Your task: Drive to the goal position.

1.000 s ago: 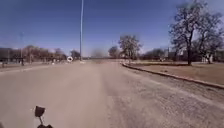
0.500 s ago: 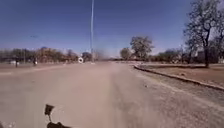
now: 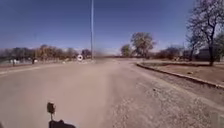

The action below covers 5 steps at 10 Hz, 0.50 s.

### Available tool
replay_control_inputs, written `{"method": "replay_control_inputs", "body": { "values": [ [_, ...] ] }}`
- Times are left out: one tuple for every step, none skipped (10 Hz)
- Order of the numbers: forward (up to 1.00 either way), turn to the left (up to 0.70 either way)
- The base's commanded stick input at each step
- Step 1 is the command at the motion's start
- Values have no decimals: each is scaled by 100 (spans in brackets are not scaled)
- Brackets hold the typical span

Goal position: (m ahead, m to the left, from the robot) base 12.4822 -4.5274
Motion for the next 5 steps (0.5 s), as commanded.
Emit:
{"method": "replay_control_inputs", "body": {
  "values": [
    [100, 0],
    [100, 0],
    [100, 0],
    [100, 0],
    [100, 0]
  ]
}}
